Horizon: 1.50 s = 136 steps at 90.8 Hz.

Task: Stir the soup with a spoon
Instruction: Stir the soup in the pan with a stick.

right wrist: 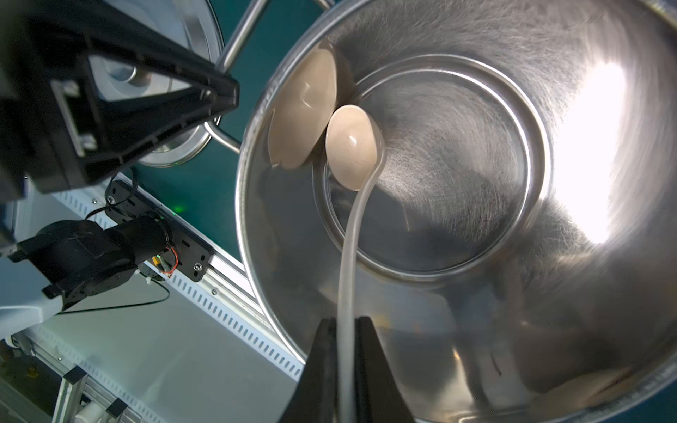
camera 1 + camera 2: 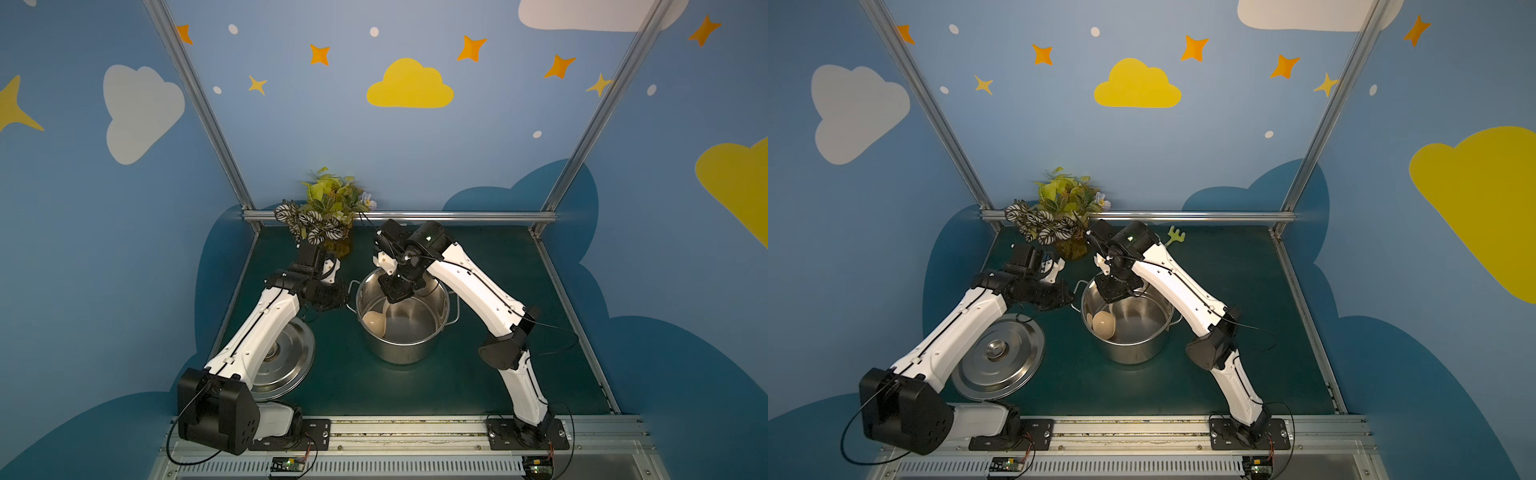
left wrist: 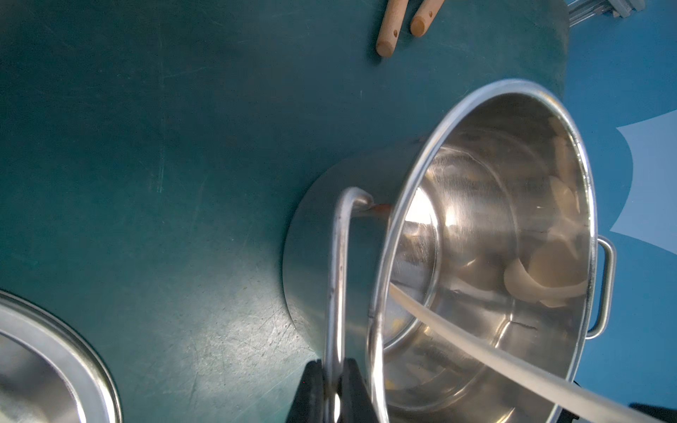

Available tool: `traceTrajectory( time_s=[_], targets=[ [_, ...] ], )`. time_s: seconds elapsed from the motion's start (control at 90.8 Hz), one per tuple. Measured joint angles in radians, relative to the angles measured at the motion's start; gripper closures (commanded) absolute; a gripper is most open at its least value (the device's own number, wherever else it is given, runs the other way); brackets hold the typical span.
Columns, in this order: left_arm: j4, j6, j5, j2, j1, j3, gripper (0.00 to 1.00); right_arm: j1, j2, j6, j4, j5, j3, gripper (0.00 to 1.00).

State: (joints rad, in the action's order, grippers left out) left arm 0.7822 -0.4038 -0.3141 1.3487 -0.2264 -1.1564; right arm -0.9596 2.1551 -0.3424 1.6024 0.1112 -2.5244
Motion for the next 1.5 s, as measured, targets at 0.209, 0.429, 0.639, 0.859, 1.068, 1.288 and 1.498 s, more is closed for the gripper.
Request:
traceTrajectory(
  time_s=[0.209, 0.429, 0.639, 0.859, 1.068, 1.288, 1.498],
  targets=[
    [-0.009, 0.000, 0.000, 0.003, 0.000, 0.000, 0.98, -0.039, -0.136, -0.026, 0.000, -0.008, 0.163, 1.00],
    [-0.018, 0.001, -0.004, 0.007, 0.000, 0.000, 0.97, -0.020, -0.313, -0.047, 0.000, -0.049, 0.362, 1.00],
    [-0.018, 0.001, -0.005, 0.007, 0.000, 0.000, 0.97, 0.105, -0.366, -0.045, 0.000, -0.105, 0.467, 1.00],
    [-0.018, 0.001, -0.006, 0.007, 0.000, 0.000, 0.97, 0.227, -0.338, -0.032, 0.000, -0.135, 0.409, 1.00],
    [-0.018, 0.001, -0.007, 0.007, 0.000, 0.000, 0.98, 0.246, -0.198, -0.015, -0.001, -0.126, 0.212, 1.00],
    [-0.018, 0.000, -0.006, 0.007, -0.003, 0.000, 0.97, 0.229, -0.032, 0.000, 0.000, -0.071, -0.018, 1.00],
    [-0.021, 0.000, -0.004, 0.007, -0.006, 0.000, 0.97, 0.149, 0.029, 0.023, 0.000, -0.005, -0.105, 1.00]
  ],
)
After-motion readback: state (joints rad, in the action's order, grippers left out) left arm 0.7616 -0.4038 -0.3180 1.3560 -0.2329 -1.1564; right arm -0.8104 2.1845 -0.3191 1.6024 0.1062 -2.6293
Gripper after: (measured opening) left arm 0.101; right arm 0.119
